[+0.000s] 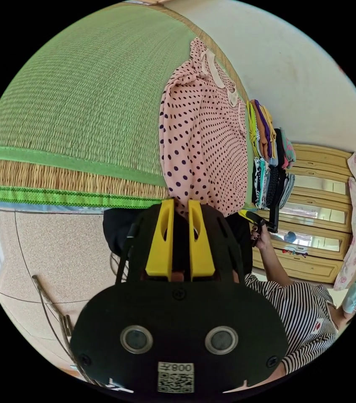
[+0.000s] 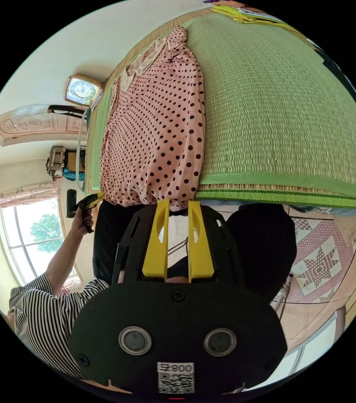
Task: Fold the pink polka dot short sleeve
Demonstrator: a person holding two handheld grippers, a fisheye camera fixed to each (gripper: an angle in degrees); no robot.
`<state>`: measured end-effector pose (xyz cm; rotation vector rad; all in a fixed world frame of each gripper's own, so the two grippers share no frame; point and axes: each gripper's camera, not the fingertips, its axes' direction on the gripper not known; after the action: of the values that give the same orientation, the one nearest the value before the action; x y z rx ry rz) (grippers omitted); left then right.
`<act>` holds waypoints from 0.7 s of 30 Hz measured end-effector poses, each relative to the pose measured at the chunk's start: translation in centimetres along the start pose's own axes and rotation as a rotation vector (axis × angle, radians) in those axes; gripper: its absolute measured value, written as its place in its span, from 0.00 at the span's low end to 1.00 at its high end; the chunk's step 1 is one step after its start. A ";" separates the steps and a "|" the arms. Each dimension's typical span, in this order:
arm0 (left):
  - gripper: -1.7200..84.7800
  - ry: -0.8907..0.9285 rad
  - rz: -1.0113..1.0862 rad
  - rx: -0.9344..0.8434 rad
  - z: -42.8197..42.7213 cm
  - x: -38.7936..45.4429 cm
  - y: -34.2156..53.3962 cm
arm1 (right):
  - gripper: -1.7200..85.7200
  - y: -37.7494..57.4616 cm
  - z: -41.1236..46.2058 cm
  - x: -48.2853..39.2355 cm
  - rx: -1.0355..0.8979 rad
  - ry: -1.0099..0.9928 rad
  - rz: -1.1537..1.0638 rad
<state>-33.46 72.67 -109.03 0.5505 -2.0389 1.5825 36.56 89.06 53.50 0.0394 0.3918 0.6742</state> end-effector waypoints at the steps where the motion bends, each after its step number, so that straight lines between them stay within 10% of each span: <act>1: 0.06 0.023 -0.008 0.005 0.2 -0.2 0.2 | 0.10 0.0 0.1 0.2 -0.004 0.001 0.006; 21: 0.03 0.212 0.069 0.169 -4.4 0.6 7.9 | 0.02 6.9 -5.4 4.7 0.139 -0.267 -0.117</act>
<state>-37.97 78.88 -113.83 0.3567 -1.7964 1.7836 33.74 96.86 48.03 0.2345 0.1809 0.5171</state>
